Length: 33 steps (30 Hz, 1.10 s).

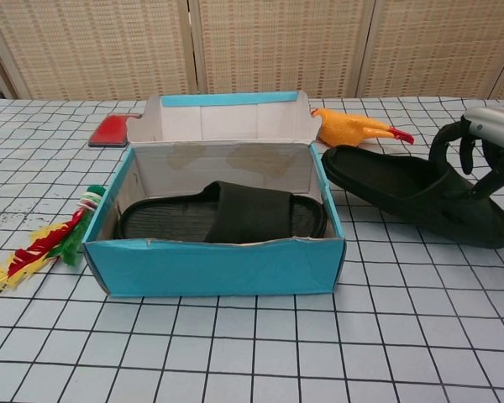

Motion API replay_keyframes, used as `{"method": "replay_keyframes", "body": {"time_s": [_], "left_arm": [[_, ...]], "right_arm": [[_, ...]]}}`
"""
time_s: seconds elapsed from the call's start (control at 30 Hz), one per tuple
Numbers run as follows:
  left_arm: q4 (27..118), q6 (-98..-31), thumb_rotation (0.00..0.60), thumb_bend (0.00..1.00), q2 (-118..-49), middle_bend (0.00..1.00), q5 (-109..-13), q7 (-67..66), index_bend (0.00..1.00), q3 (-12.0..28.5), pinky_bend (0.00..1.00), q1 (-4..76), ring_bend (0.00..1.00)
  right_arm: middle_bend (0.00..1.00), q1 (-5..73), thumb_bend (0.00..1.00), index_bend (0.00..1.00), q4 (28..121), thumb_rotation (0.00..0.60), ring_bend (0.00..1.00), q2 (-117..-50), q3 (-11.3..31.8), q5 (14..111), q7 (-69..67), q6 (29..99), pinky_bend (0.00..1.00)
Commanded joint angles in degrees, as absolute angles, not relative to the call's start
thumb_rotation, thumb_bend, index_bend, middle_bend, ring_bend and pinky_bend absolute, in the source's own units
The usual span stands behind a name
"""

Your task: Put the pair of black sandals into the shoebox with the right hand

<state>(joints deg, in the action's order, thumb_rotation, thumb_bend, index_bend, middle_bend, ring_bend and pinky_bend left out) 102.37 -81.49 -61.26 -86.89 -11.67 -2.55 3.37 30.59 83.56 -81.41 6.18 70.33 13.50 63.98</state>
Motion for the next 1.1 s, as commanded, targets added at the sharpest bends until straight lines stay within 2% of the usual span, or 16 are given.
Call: {"method": "replay_keyframes", "body": {"time_s": [0.03, 0.23, 0.47, 0.63, 0.83, 1.1], "left_arm": [[102.38, -81.44, 0.6, 0.43, -61.26, 0.23, -86.85, -11.68, 0.29, -2.56, 0.32, 3.39, 0.25], [102.4, -81.5, 0.6, 0.43, -61.26, 0.23, -86.88, -11.7, 0.28, -2.54, 0.32, 3.39, 0.25], [102.42, -81.55, 0.6, 0.43, -61.3, 0.23, -86.99, -11.86, 0.28, -2.63, 0.32, 3.35, 0.25], [102.48, -81.59, 0.6, 0.43, -61.32, 0.23, -87.03, -11.92, 0.28, -2.66, 0.32, 3.31, 0.25], [102.44, -81.77, 0.6, 0.43, -61.23, 0.23, -87.09, -11.63, 0.28, -2.64, 0.32, 3.24, 0.25], [102.31, -81.59, 0.6, 0.42, -61.17, 0.23, -86.92, -11.32, 0.29, -2.56, 0.32, 3.34, 0.25]], "right_arm": [[0.58, 29.97, 0.26, 0.71, 84.7, 0.6, 0.51, -80.56, 6.06, 71.79, 12.96, 65.07, 0.67], [0.58, 28.62, 0.26, 0.71, 89.1, 0.6, 0.51, -78.12, 6.27, 74.39, 13.4, 68.34, 0.67], [0.58, 26.95, 0.26, 0.71, 97.44, 0.6, 0.51, -76.58, 8.49, 77.92, 19.89, 76.54, 0.67], [0.58, 27.76, 0.26, 0.71, 102.35, 0.6, 0.51, -76.9, 9.97, 78.31, 24.77, 77.38, 0.67], [0.58, 30.36, 0.26, 0.71, 104.29, 0.6, 0.51, -80.45, 11.48, 77.33, 29.62, 75.54, 0.67], [0.58, 36.9, 0.26, 0.71, 100.54, 0.6, 0.51, -90.63, 14.96, 76.6, 36.45, 73.07, 0.67]]}}
